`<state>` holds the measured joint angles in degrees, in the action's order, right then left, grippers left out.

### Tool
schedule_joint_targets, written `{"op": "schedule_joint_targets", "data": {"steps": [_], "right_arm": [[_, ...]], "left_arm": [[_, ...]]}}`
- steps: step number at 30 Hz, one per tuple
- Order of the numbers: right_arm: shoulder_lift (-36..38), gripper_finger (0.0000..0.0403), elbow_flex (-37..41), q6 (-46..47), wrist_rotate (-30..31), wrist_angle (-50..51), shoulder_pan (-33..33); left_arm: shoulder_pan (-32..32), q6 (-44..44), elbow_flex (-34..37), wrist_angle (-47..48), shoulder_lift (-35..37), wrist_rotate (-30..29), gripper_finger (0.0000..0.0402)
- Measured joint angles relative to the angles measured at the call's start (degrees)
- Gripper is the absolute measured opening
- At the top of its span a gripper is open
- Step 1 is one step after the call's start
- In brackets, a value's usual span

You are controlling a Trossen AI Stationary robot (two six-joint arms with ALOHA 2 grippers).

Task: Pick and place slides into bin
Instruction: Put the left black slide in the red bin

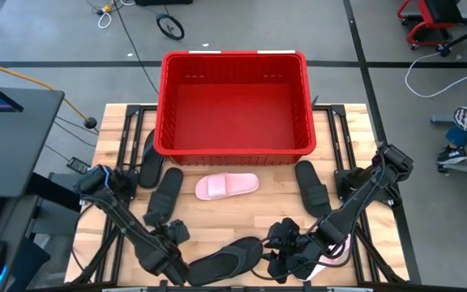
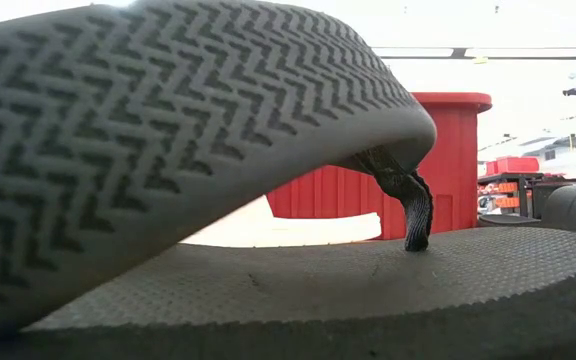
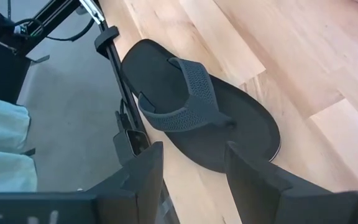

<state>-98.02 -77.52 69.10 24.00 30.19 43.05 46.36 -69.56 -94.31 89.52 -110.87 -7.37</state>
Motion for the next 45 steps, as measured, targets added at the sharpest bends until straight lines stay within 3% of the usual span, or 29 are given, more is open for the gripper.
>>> {"op": "schedule_joint_targets", "data": {"steps": [6,14,20,25,32,36,41,45], "right_arm": [[0.00,0.0175,0.00,0.11,0.01,-0.02,0.29],[0.00,0.0175,0.00,0.29,0.01,-0.04,1.88],[0.00,0.0175,0.00,1.71,-0.05,-0.04,2.29],[0.00,0.0175,0.00,2.54,-0.01,-0.04,2.23],[0.00,0.0175,0.00,2.77,1.66,-0.04,2.10],[0.00,0.0175,0.00,2.78,3.25,-0.04,2.10],[0.00,0.0175,0.00,2.75,6.44,-0.03,2.10],[0.00,0.0175,0.00,3.17,8.68,-0.04,2.09]], "left_arm": [[0.62,2.27,6.60,0.16,-0.06,6.86,0.0098],[0.01,0.94,18.75,-5.58,-0.11,7.29,0.0259],[-0.98,4.20,25.15,-16.38,-0.13,7.25,0.0295],[-1.79,2.73,29.38,-16.83,-0.04,7.45,0.0283],[-2.47,2.77,30.72,-19.17,0.09,7.48,0.0235],[-2.65,2.96,30.74,-19.74,0.00,7.06,0.0169],[-2.78,3.15,30.46,-19.96,-0.11,6.05,0.0039],[-2.83,2.67,26.96,-19.09,-0.37,6.74,0.0027]]}}
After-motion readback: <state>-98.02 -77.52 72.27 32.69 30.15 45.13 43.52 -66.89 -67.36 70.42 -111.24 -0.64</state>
